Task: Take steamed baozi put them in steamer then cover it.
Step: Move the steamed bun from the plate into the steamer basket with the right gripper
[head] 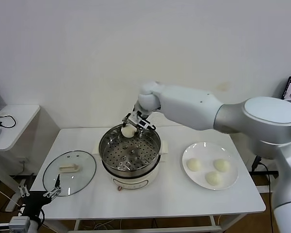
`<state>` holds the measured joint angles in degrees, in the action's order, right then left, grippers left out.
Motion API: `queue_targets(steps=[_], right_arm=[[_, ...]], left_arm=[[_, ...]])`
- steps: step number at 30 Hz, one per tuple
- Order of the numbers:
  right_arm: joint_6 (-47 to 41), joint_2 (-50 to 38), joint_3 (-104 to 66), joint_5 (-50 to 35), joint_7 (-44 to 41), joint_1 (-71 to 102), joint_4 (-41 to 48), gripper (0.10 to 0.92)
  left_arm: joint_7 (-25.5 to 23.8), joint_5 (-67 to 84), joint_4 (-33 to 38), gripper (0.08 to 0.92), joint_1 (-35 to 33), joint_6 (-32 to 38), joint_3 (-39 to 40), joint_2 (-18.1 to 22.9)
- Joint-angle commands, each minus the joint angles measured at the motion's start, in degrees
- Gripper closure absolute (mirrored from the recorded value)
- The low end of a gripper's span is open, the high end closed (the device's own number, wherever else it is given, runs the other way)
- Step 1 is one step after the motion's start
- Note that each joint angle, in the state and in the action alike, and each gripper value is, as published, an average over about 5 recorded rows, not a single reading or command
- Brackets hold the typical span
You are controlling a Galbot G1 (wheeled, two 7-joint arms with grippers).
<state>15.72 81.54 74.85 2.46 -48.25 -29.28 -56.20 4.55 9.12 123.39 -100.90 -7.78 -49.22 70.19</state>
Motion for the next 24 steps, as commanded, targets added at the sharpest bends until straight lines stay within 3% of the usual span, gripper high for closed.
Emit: queue_targets(steps=[1, 17, 20, 24], right_arm=[[8.2, 2.8, 0.4, 11.2, 3.1, 4.2, 5.2, 0.423], [12.4, 4.5, -2.2, 17.4, 5.6, 7.4, 11.0, 0.423], [12.7, 4.6, -2.6, 17.4, 5.8, 7.2, 11.2, 0.391], [11.6, 3.7, -3.0, 14.3, 4.4, 5.8, 9.4, 0.283]], left_arm=[[0.0, 0.1, -0.2, 0.177, 0.1, 0.1, -0.2, 0.0], [-0.1, 0.0, 0.4, 0.177, 0.2, -0.1, 0.0, 0.3], [-0.1, -0.1, 0.7, 0.177, 0.0, -0.1, 0.0, 0.5], [-0.1, -0.1, 1.0, 0.177, -0.3, -0.1, 0.0, 0.6]])
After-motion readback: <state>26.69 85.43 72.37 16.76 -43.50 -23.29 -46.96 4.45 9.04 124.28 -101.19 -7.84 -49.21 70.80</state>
